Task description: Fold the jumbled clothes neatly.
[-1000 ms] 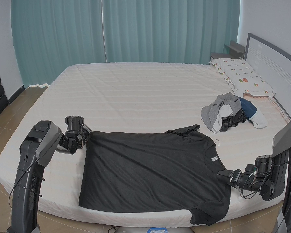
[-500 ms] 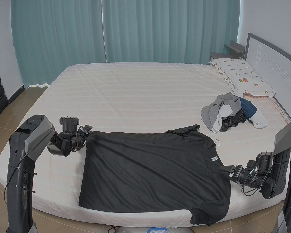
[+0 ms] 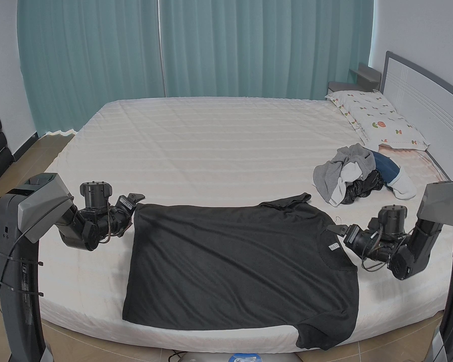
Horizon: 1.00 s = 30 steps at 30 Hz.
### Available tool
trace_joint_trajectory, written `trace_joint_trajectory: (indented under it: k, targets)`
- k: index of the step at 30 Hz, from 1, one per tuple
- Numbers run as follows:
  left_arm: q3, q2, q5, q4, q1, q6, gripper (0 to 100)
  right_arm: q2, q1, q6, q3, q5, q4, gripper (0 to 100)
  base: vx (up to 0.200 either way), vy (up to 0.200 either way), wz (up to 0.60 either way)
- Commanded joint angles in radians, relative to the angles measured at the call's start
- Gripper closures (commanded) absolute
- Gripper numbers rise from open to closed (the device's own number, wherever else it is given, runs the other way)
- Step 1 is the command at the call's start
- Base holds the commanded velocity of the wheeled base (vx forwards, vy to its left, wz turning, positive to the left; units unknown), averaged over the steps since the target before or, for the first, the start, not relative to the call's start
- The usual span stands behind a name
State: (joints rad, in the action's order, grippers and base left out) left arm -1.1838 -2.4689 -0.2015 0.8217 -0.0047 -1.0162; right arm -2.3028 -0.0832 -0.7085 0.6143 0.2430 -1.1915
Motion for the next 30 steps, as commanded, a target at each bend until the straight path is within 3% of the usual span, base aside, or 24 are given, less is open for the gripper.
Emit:
trace_joint_trajectory:
  k: [1,3,7,11,16,17,18,25,30]
  targets:
    - [0.027,0.022,-0.019,0.017,-0.003,-0.005,0,-0.027,-0.121,-0.006,0.377,-0.103,0.296,0,0.000,0.000,0.00]
    - [0.033,0.022,-0.019,0.017,-0.003,-0.004,0,-0.069,-0.148,-0.012,0.461,-0.114,0.332,0,0.000,0.000,0.00]
    - [0.033,0.021,-0.016,0.019,-0.008,-0.002,0,-0.164,-0.201,-0.006,0.665,-0.208,0.480,0,0.000,0.000,0.00]
    - [0.033,0.019,-0.015,0.019,-0.009,-0.001,0,-0.205,-0.207,-0.008,0.806,-0.223,0.590,0,0.000,0.000,0.00]
    - [0.033,0.019,-0.012,0.019,-0.011,-0.001,0,-0.277,-0.194,-0.006,0.914,-0.251,0.650,0,0.000,0.000,0.00]
    - [0.033,0.018,-0.010,0.019,-0.014,0.001,0,-0.342,-0.162,0.007,1.010,-0.297,0.682,0,0.000,0.000,0.00]
    - [0.032,0.016,-0.010,0.020,-0.014,0.002,0,-0.354,-0.155,0.012,1.032,-0.301,0.691,0,0.000,0.000,0.00]
    - [0.032,0.015,-0.009,0.019,-0.017,0.005,0,-0.423,-0.101,0.086,1.130,-0.304,0.716,0,0.000,0.000,0.00]
    - [0.030,0.015,-0.007,0.020,-0.020,0.007,0,-0.445,-0.089,0.089,1.167,-0.306,0.719,0,0.000,0.000,0.00]
